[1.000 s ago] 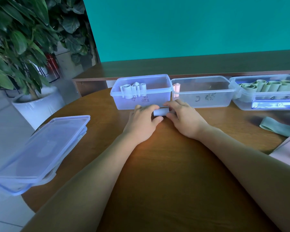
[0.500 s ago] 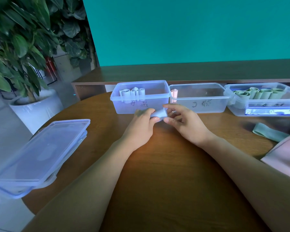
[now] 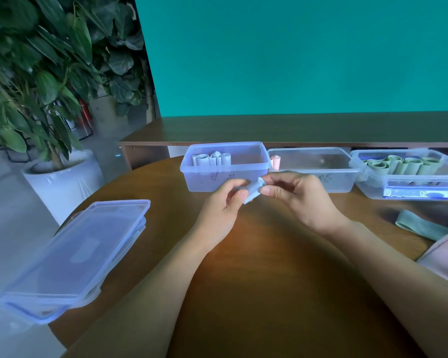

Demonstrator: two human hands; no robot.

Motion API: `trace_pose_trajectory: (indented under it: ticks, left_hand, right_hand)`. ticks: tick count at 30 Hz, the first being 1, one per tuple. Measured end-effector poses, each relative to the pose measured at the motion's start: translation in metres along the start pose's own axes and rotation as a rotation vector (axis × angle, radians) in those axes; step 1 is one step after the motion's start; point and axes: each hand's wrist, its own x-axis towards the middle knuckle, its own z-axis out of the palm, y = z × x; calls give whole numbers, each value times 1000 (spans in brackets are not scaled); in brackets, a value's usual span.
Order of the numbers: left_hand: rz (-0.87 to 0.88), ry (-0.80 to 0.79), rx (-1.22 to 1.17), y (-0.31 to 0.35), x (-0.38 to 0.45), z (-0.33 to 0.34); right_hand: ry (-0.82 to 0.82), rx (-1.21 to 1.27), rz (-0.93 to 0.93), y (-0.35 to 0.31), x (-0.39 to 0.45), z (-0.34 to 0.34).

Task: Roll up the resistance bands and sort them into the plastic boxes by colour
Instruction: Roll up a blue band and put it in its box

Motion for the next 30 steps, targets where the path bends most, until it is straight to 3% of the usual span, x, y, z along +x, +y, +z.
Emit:
trace_pose_trajectory:
  ticks: [4,7,11,24,30]
  left_hand:
    - [-26,187,-20,-4,7,-4]
    - [-9,351,95,-13,20,-12]
    - [1,445,265,-24,35,-15]
    - [-24,444,375,-32,43,-13]
    - [-22,437,385,-31,41,-12]
  right_hand:
    - [49,-104,29,-13,24,-6]
    - [54,-264,9,-15,58,-14]
    - [36,-456,35,-8,112,-15]
    - [-296,-911,220,47,209,32]
    - [-296,-928,250,52,219,38]
